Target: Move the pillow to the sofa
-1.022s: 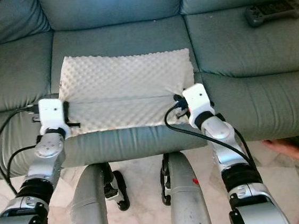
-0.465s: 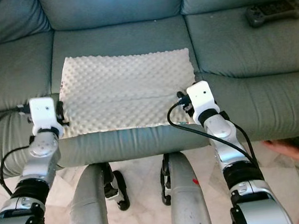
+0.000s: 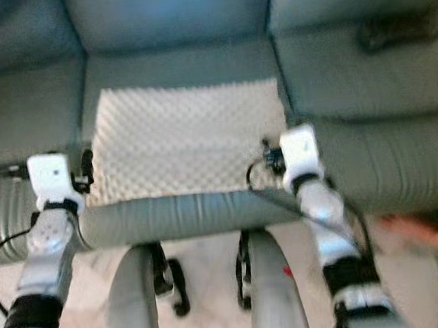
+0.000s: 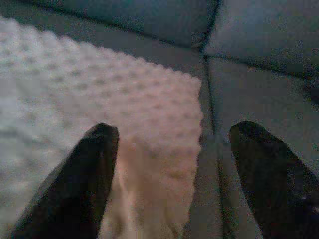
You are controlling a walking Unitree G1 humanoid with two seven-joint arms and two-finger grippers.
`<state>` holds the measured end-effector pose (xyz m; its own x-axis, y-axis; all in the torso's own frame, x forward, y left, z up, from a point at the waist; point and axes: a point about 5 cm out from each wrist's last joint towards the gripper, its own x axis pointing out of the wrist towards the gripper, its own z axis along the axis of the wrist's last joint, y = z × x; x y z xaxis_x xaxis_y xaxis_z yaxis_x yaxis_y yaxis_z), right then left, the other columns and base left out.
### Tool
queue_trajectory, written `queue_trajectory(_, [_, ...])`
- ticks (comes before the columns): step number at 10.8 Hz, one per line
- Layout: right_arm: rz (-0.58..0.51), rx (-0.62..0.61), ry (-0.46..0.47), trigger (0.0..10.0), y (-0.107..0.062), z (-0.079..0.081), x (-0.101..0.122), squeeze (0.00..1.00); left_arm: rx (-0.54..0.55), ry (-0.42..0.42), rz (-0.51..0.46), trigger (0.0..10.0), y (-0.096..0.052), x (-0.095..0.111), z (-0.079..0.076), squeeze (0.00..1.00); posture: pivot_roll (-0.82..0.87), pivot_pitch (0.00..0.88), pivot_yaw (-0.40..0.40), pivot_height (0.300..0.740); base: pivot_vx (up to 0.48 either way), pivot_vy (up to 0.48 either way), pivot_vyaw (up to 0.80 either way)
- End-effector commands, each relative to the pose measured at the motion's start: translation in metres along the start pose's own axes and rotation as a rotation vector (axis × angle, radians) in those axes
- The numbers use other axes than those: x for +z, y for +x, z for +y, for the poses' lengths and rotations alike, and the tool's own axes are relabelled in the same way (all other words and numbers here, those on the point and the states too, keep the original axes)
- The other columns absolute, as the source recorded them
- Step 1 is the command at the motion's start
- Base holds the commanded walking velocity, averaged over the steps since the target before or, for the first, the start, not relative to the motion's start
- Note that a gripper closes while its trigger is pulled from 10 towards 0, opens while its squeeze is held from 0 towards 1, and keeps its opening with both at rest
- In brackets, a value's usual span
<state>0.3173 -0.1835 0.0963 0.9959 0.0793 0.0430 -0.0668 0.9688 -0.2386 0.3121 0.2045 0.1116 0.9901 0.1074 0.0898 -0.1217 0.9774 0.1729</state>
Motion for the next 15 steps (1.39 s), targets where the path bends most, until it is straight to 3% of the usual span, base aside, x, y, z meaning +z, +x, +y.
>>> queue_trajectory(1, [-0.015, -0.038, 0.017, 10.0, -0.006, -0.004, -0.001, 1.00, -0.007, 0.023, 0.011, 10.0, -0.008, -0.005, 0.004, 1.00, -0.02, 0.105, -0.010, 0.638, 0.000, 0.000, 0.00])
queue_trajectory(4, [-0.034, -0.056, 0.142, 10.0, -0.016, 0.001, 0.008, 1.00, -0.007, 0.033, 0.029, 10.0, -0.031, -0.015, 0.001, 1.00, -0.03, 0.059, -0.038, 0.643, 0.000, 0.000, 0.00])
queue_trajectory(5, [-0.049, -0.014, 0.139, 10.0, -0.013, 0.004, 0.015, 0.00, -0.017, 0.009, 0.026, 10.0, -0.032, -0.012, -0.008, 1.00, -0.02, 0.062, -0.054, 0.663, 0.000, 0.000, 0.00])
queue_trajectory(6, [-0.061, 0.015, 0.124, 10.0, -0.011, 0.008, 0.020, 0.00, -0.039, 0.010, -0.001, 10.0, -0.031, -0.005, -0.015, 0.86, -0.02, 0.077, -0.058, 0.683, 0.000, 0.000, 0.00])
queue_trajectory(7, [-0.062, 0.019, 0.131, 10.0, -0.008, 0.010, 0.022, 0.00, -0.036, 0.009, -0.009, 10.0, -0.031, -0.001, -0.017, 0.00, -0.01, 0.087, -0.066, 0.698, 0.000, 0.000, 0.00])
queue_trajectory(9, [-0.045, 0.077, 0.140, 10.0, -0.011, 0.021, 0.022, 0.00, -0.031, 0.012, 0.004, 10.0, -0.037, -0.002, -0.016, 0.00, -0.01, 0.109, -0.081, 0.740, 0.000, 0.000, 0.00])
queue_trajectory(11, [-0.026, 0.078, 0.139, 10.0, -0.011, 0.022, 0.017, 0.00, -0.013, 0.013, 0.045, 10.0, -0.041, -0.004, -0.016, 0.00, 0.00, 0.131, -0.067, 0.740, 0.000, 0.000, 0.00])
queue_trajectory(15, [0.004, 0.070, 0.177, 10.0, -0.014, 0.026, 0.015, 0.00, -0.029, 0.011, 0.092, 10.0, -0.035, -0.006, -0.019, 0.00, -0.02, 0.170, -0.055, 0.740, 0.000, 0.000, 0.00])
